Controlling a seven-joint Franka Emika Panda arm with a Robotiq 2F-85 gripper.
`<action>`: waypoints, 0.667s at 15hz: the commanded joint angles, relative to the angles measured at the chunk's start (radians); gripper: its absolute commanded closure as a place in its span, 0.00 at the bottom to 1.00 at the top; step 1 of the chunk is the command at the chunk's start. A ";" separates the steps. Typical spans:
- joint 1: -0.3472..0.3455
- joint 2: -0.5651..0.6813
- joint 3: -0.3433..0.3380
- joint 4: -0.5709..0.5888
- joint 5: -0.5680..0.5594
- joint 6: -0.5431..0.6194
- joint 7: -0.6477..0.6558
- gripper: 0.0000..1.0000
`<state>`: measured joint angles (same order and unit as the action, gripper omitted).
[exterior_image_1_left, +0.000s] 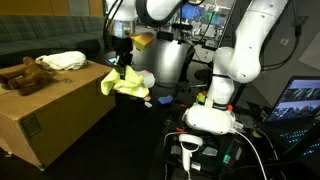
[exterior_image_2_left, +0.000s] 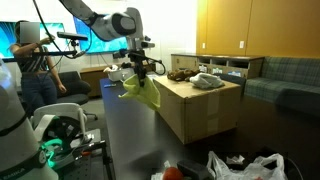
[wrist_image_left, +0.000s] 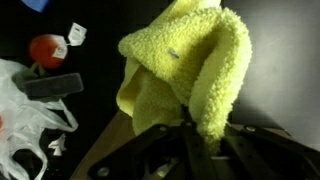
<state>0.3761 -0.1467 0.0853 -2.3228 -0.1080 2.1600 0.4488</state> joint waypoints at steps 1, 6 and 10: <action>-0.104 0.039 0.065 0.231 -0.046 -0.229 -0.053 0.96; -0.159 0.163 0.088 0.504 -0.118 -0.365 -0.108 0.96; -0.159 0.302 0.077 0.680 -0.177 -0.356 -0.075 0.96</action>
<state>0.2270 0.0290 0.1512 -1.8152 -0.2357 1.8356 0.3591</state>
